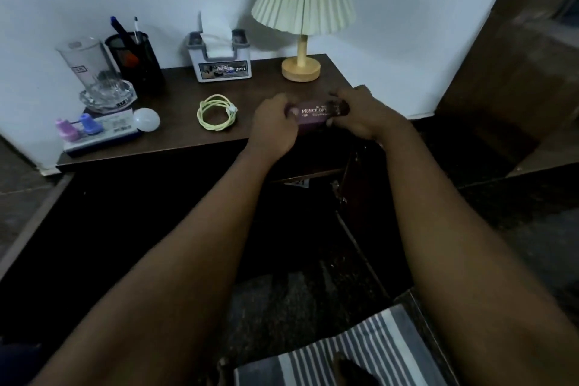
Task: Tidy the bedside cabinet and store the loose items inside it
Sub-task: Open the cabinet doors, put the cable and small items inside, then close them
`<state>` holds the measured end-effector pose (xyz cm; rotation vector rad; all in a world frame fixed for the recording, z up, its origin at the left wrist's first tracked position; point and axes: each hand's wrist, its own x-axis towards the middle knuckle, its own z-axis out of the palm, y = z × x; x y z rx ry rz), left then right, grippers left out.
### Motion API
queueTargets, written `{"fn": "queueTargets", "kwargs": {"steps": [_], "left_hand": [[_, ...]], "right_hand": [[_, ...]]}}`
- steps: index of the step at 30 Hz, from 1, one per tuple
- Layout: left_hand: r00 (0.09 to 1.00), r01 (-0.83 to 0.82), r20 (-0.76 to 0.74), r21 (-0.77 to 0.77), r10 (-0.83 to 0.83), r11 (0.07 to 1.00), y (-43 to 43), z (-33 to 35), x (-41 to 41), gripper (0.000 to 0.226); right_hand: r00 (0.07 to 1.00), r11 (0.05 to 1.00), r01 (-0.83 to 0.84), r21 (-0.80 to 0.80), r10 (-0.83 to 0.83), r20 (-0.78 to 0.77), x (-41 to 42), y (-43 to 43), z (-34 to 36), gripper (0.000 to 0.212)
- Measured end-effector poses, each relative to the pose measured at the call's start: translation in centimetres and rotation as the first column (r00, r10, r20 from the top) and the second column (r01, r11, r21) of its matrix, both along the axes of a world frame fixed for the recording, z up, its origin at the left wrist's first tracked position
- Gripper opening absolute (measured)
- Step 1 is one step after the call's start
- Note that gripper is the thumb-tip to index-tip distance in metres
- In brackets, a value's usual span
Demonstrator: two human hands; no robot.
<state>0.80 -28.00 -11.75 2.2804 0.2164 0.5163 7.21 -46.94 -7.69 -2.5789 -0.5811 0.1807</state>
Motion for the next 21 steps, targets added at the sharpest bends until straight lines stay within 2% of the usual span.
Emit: {"fn": "queueTargets", "kwargs": {"steps": [1, 3, 6, 7, 8, 10, 13, 19, 21], "left_hand": [[0.989, -0.097, 0.093, -0.160, 0.113, 0.982, -0.6, -0.5, -1.0, 0.027], [0.921, -0.236, 0.181, -0.446, 0.345, 0.863, -2.4, -1.5, -3.2, 0.025], [0.825, -0.332, 0.074, -0.738, 0.561, 0.587, -4.1, -4.0, -4.8, 0.015], [0.801, -0.344, 0.035, -0.790, 0.598, 0.507, -4.3, -5.1, -4.9, 0.013], [0.784, -0.372, -0.004, -0.803, 0.620, 0.466, -4.3, -6.2, -4.9, 0.013], [0.787, -0.452, -0.094, -0.761, 0.610, 0.465, -4.1, -8.1, -4.9, 0.014], [0.832, -0.497, -0.200, -0.684, 0.518, 0.534, -3.2, -11.0, -3.9, 0.022], [0.936, -0.348, -0.257, -0.580, 0.240, 0.736, -1.8, -13.4, 2.5, 0.034], [0.945, -0.303, -0.294, -0.617, 0.145, 0.726, -2.1, -13.7, 4.8, 0.035]], "right_hand": [[1.000, 1.000, 0.002, 0.017, -0.003, 0.009, -1.1, -0.1, -0.8, 0.071], [0.999, 0.996, 0.013, 0.085, -0.016, 0.038, -3.7, 0.1, -3.2, 0.070], [1.000, 0.961, 0.022, 0.276, -0.022, -0.001, -8.9, 0.1, -7.5, 0.061], [0.997, 0.942, 0.045, 0.332, -0.024, -0.067, -10.6, 0.1, -9.0, 0.060], [0.989, 0.926, 0.069, 0.372, -0.015, -0.146, -12.0, 0.2, -10.3, 0.060], [0.972, 0.910, 0.100, 0.402, -0.004, -0.233, -13.4, 0.5, -12.9, 0.057], [0.973, 0.915, 0.146, 0.376, -0.063, -0.224, -12.0, 1.1, -15.1, 0.049], [0.948, 0.909, 0.318, 0.268, -0.307, -0.083, -4.9, 2.6, -16.0, 0.049], [0.928, 0.900, 0.370, 0.229, -0.367, -0.057, -2.6, 3.2, -16.5, 0.042]]}}
